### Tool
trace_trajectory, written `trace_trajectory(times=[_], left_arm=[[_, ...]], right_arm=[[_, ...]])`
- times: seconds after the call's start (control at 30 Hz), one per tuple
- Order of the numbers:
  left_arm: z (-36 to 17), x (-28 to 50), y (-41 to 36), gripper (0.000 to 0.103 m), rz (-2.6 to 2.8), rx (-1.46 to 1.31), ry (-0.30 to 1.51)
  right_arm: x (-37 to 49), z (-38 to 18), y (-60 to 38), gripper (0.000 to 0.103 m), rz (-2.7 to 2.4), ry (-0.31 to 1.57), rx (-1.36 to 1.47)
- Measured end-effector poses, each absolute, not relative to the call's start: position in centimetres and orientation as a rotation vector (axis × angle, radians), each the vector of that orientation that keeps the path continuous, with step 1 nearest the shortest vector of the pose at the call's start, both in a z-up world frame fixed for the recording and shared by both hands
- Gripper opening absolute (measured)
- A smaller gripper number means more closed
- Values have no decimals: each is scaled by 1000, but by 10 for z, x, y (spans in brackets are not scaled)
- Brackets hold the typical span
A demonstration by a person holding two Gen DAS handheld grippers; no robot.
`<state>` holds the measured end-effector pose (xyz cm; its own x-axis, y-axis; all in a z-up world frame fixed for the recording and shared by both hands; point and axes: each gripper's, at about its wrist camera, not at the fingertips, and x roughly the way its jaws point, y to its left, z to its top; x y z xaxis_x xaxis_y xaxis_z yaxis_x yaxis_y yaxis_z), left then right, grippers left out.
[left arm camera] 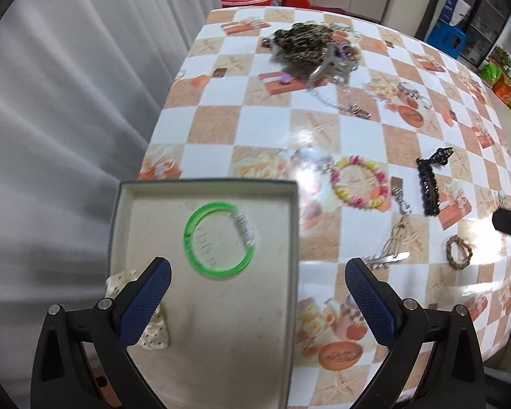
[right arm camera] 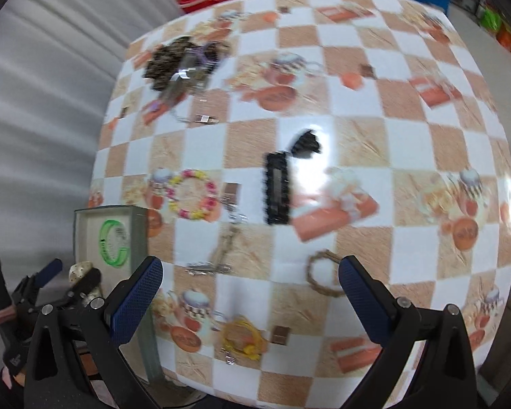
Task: Organize jewelry
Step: 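Open the right tool to drop the bangle while the left tool releases the scrunchie, then grasp the black hair claw clip with the right tool while the left tool grasps the beaded bracelet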
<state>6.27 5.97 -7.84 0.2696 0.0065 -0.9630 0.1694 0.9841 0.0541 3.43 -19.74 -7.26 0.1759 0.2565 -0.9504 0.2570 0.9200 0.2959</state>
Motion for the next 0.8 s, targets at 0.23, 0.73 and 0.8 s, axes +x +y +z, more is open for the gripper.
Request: trace_trajectory(times=[0.23, 0.73, 0.8], left_arm=[[-88, 83, 34, 103, -149, 193, 1294], [-121, 138, -19, 90, -248, 278, 1287], [-127, 142, -22, 90, -249, 277, 1293]], right_arm=[[16, -96, -234, 103, -90, 1464, 466], [49, -124, -249, 103, -129, 1472, 460], [61, -126, -248, 103, -124, 1459, 464]])
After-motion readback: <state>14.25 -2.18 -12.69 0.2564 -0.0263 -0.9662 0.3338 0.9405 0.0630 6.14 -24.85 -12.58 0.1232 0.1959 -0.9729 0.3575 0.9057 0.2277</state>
